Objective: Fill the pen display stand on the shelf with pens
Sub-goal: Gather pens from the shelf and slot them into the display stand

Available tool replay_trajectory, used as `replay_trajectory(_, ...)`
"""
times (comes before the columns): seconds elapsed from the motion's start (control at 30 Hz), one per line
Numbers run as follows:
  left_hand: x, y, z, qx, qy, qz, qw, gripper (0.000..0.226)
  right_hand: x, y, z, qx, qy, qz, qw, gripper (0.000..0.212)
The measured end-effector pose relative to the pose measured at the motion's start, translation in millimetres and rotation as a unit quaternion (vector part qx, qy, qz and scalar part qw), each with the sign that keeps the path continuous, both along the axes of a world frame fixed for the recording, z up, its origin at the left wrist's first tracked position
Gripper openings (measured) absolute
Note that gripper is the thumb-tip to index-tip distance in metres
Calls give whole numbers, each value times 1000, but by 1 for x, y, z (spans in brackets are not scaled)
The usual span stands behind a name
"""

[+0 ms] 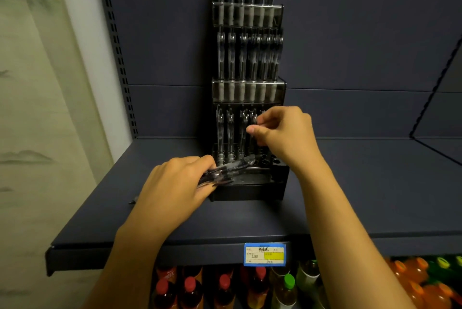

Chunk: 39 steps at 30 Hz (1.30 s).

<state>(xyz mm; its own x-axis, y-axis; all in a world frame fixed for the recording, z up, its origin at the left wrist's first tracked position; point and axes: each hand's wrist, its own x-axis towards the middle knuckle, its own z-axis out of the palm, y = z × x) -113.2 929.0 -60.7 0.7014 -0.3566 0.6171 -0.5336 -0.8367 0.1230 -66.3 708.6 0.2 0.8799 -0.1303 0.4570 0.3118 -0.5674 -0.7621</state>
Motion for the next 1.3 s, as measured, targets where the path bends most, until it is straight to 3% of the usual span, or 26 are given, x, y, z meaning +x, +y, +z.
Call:
replay_trajectory(0.33,-5,0,3,-3,6,2,1000,19,-10,-12,-1,-65,38,-12,997,24)
replay_trajectory(0.47,-8,0,7,-2,1,-1,1000,20,-36,-30,10,-43,60,123,990,14)
replay_trajectory(0.57,-8,-1,10,-9,2,-4,1000,20,-45,-34,13,10,93,263,960,24)
replay_trajectory(0.7,-10,-7,10,-4,11,-8,1000,19,-42,-33,8,-57,91,297,949,30)
replay_trajectory(0.9,-10,-9,9,-13,37,-13,999,20,-40,-37,2,-39,71,306,949,24)
replay_trajectory(1.0,-11,-9,7,-9,37,-7,999,15,-40,-43,2,18,48,312,949,21)
replay_trajectory(1.2,-11,-6,4,-5,31,0,1000,16,-35,-47,9,294,-35,302,906,26)
replay_trajectory(1.3,-11,-8,5,0,30,6,1000,16,-30,-47,17,338,-43,263,902,19)
